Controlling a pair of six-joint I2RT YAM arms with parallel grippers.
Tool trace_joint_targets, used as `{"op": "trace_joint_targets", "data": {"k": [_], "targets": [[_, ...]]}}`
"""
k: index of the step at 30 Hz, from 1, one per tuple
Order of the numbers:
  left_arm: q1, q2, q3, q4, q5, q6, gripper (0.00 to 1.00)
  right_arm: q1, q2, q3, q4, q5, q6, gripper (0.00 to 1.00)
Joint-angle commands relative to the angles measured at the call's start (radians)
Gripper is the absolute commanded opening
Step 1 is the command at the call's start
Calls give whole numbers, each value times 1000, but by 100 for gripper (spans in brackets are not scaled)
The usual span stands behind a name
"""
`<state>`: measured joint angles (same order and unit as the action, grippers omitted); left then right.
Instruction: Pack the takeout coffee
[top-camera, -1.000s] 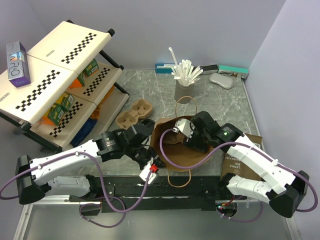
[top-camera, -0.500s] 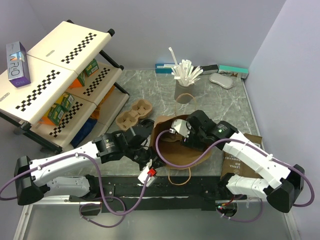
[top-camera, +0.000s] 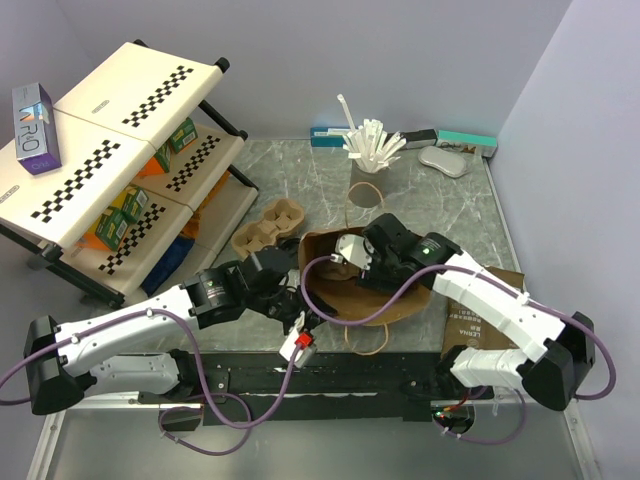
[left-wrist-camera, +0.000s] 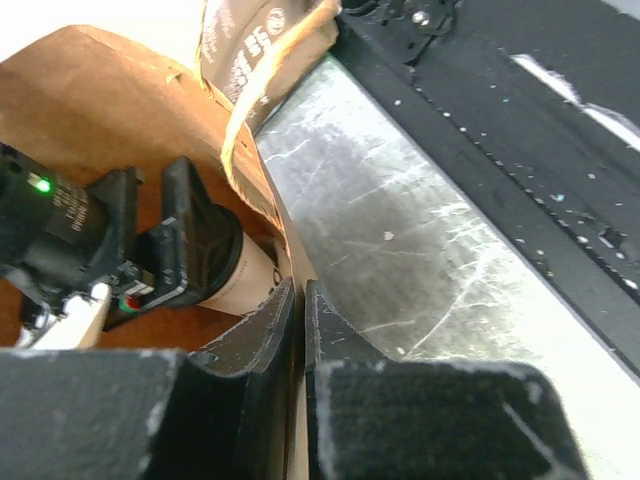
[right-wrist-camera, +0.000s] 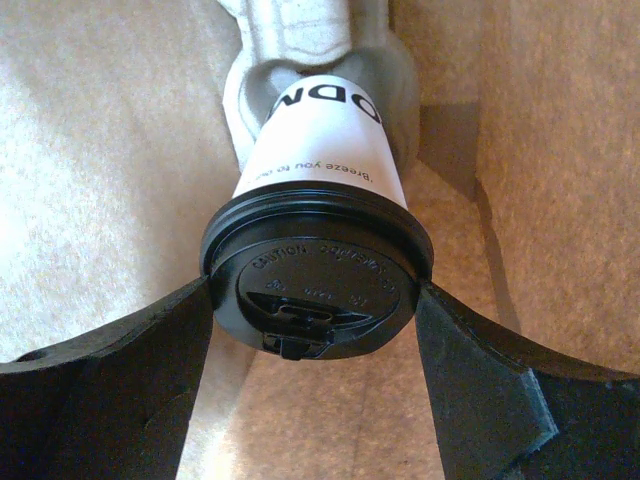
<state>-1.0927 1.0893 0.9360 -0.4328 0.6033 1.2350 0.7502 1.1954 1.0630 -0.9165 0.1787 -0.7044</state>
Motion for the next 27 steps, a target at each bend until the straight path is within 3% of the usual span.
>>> {"op": "trace_joint_targets", "data": {"k": [1, 17, 27], "targets": [[4, -28, -12, 78, 20, -22, 11, 6, 56, 61, -15, 59, -21, 0], [10, -14, -13, 92, 75, -16, 9, 40, 92, 75, 11, 81, -60, 0], [10, 3, -2, 58, 89, -20, 5, 40, 105, 38, 64, 171, -95, 0]]}}
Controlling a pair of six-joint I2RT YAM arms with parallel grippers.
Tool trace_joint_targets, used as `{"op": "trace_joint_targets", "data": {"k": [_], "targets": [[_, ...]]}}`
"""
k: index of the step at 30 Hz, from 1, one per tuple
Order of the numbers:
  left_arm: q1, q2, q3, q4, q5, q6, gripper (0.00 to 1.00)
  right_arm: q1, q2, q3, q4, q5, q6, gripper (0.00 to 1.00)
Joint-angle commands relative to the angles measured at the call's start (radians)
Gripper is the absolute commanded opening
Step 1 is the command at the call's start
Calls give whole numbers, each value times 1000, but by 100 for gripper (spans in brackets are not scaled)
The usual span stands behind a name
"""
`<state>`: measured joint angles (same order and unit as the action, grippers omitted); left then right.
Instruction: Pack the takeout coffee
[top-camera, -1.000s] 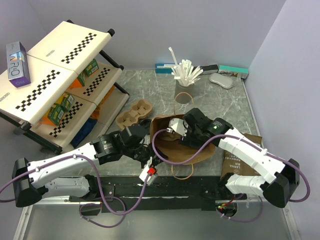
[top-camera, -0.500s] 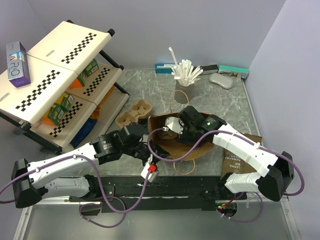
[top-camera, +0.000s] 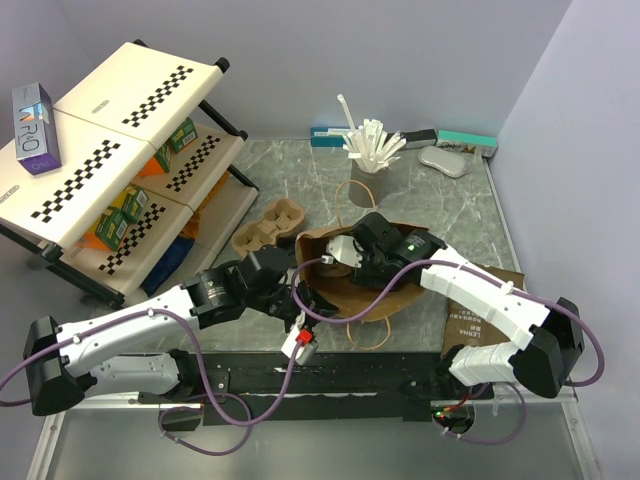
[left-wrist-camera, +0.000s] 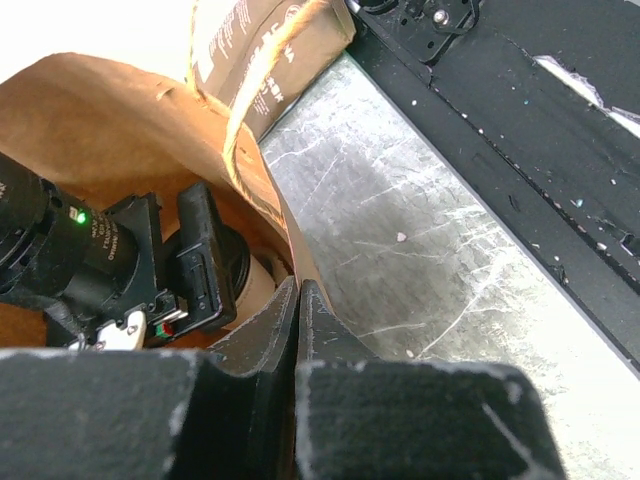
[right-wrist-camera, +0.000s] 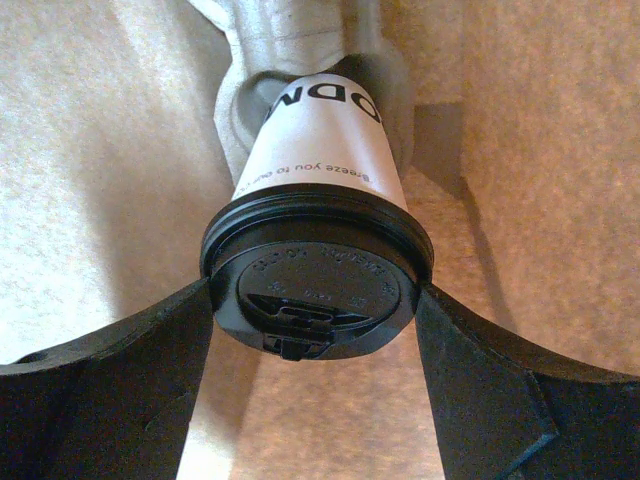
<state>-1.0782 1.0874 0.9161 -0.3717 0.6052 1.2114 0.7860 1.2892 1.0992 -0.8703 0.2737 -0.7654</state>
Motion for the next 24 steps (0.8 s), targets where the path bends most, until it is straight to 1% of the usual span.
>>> {"op": "trace_joint_targets", "data": {"k": [1, 13, 18, 24], "targets": [[-5, 6, 24, -10, 87, 5, 5, 2, 15, 5, 16, 75, -35, 0], [9, -1, 14, 8, 93, 59, 4, 4, 100, 8, 33, 51, -81, 0], [20, -4, 10, 16, 103, 68, 4, 2, 147, 11, 39, 47, -87, 0], [31, -3, 0, 34, 117, 57, 4, 4, 163, -1, 48, 52, -78, 0]]}}
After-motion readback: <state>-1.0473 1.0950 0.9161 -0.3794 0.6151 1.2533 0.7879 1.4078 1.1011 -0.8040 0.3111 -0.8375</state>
